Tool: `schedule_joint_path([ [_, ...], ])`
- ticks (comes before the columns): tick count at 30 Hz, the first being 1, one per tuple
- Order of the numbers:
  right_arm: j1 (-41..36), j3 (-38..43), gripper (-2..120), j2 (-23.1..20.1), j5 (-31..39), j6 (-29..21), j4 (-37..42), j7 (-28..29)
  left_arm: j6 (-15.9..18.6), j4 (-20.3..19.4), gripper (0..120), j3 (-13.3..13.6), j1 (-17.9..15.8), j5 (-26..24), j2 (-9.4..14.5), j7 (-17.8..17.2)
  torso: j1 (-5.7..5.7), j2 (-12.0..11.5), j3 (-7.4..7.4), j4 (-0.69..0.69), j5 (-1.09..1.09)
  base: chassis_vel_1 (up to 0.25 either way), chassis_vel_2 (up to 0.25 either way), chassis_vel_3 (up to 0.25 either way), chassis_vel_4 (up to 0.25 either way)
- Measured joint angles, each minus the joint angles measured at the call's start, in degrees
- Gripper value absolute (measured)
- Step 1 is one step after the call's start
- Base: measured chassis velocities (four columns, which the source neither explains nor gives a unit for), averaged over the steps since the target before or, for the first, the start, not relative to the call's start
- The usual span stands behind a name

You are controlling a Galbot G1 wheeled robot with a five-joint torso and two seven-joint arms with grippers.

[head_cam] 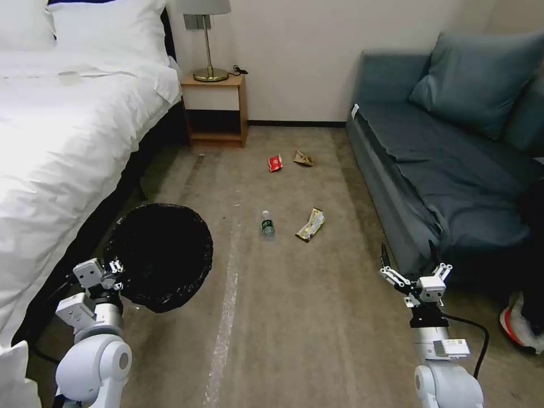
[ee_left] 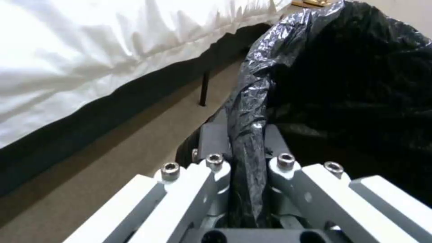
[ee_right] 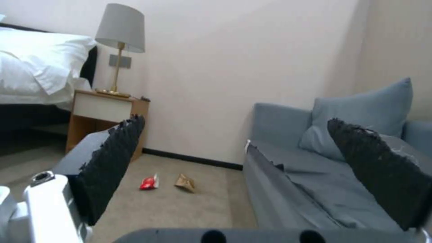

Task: Pick up the trash bin, then pick up the garbage on the floor and place it into the trash bin.

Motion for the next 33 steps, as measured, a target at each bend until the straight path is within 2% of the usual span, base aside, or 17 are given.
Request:
schedule_joint_path([
  [33, -0.1, 0.1, 100, 0.3, 0.3, 0.9, -0.1, -0.1, -0.4, -0.3, 5, 0.1, 0.5, -0.2, -0.2, 0.4, 0.00, 0.0, 0.00, 0.00, 0.00, -0.114, 0.113, 0.121, -0.115],
])
